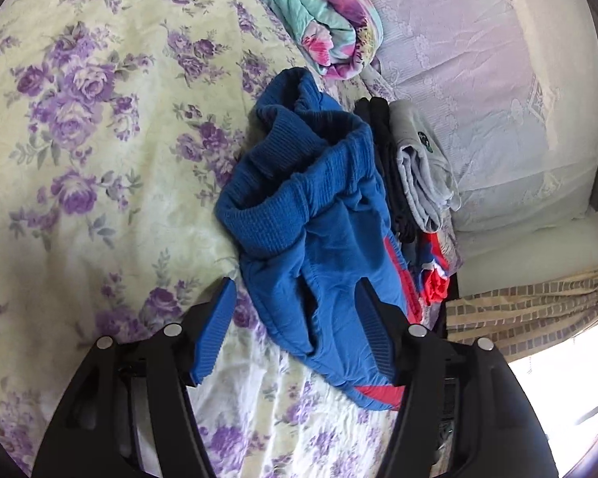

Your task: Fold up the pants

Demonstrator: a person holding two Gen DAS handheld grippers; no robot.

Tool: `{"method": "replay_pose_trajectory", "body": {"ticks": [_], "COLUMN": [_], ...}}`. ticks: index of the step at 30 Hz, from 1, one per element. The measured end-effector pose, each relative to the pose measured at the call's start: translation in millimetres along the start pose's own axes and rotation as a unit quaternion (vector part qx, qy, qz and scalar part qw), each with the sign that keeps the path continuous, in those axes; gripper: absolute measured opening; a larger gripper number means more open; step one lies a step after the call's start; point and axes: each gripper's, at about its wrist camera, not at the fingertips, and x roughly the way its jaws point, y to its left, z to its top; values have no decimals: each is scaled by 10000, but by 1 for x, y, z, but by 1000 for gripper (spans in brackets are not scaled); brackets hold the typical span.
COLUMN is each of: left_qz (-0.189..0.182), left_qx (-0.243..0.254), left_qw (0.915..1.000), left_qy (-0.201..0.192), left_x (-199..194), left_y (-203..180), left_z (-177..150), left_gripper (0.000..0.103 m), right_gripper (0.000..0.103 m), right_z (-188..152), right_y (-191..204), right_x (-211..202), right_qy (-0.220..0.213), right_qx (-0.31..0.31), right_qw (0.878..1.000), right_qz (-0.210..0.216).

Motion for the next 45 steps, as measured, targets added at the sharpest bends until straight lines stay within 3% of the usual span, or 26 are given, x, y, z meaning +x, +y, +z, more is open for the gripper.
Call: {"method": "replay_pose_trajectory", "body": {"ticks": [1, 4, 8, 12, 16, 20, 24, 25, 27, 30, 31, 33, 35, 37, 39, 42, 43, 45], "left_qz": [-53, -124, 74, 138, -68, -519, -425, -221, 90, 317, 282, -398, -517, -374, -113, 545, 663, 580], "left_qx": [-109, -306, -81, 57, 75, 96, 312, 401, 348, -158, -418, -799, -763, -410, -13, 597, 657, 494], "left_qw": [9999, 9994, 9996, 9994, 9992, 9982, 9986, 9989, 9993, 9982, 9975, 9950, 9954, 9985, 9999, 9964, 9954, 9968], "left_qy": [-7, -73, -267, -296, -388, -294, -97, -64, 79, 475, 502, 449, 250, -22, -125, -260, -233, -230], "left_x": [2, 7, 14, 19, 5, -32, -61, -65, -66, -55, -50, -49, -54, -58, -57, -49, -46, -51], "left_y": [2, 3, -1, 3, -3, -34, -55, -52, -33, 22, 43, 64, 61, 45, 29, 15, 17, 26], "left_z": [3, 10, 14, 15, 14, 15, 10, 5, -8, -27, -31, -31, -31, -32, -35, -37, -35, -30], "left_gripper": [59, 59, 55, 25, 20, 20, 20, 20, 20, 22, 23, 24, 30, 50, 54, 54, 48, 42], "right_gripper": [14, 13, 11, 10, 12, 12, 12, 12, 12, 13, 12, 13, 16, 16, 16, 12, 11, 12], "right_z": [-2, -6, -8, -8, 0, 20, 21, 16, 3, -21, -27, -29, -27, -26, -27, -25, -25, -26], "right_y": [-2, 1, -3, -5, 0, 34, 49, 43, 22, -16, -25, -28, -21, -12, -10, -14, -18, -19], "right_x": [1, 1, 1, 2, -6, -33, -51, -53, -56, -57, -57, -60, -60, -57, -55, -48, -47, -54], "right_qy": [-27, -171, -198, -193, -82, -130, 21, 98, 219, 471, 499, 436, 404, 360, 315, 456, 542, 555], "right_qx": [49, -172, -171, -160, 126, -107, -342, -333, -195, 2, 89, 116, 45, -131, -147, -451, -541, -492], "right_qw": [10000, 9997, 9996, 9996, 9997, 9984, 9983, 9989, 9995, 9988, 9987, 9990, 9991, 9993, 9994, 9969, 9961, 9965], "right_qz": [43, 57, 127, 131, 214, 534, 464, 309, 82, -128, -82, 76, 80, 21, 0, -457, -431, -391]}}
